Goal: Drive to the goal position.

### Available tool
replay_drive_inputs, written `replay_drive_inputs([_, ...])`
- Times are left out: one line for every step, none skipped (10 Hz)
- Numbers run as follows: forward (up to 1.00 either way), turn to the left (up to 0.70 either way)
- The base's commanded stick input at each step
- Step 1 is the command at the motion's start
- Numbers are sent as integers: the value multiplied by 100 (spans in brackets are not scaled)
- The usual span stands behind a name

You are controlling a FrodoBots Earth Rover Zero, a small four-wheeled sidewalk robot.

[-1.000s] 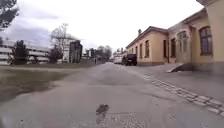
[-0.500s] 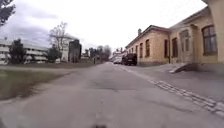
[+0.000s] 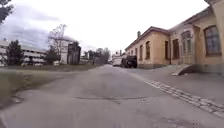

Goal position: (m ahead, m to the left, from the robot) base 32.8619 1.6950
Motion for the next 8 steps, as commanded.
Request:
replay_drive_inputs([100, 0])
replay_drive_inputs([100, 0])
replay_drive_inputs([100, 0])
replay_drive_inputs([100, 0])
replay_drive_inputs([100, 0])
replay_drive_inputs([100, 0])
replay_drive_inputs([100, 0])
replay_drive_inputs([100, 0])
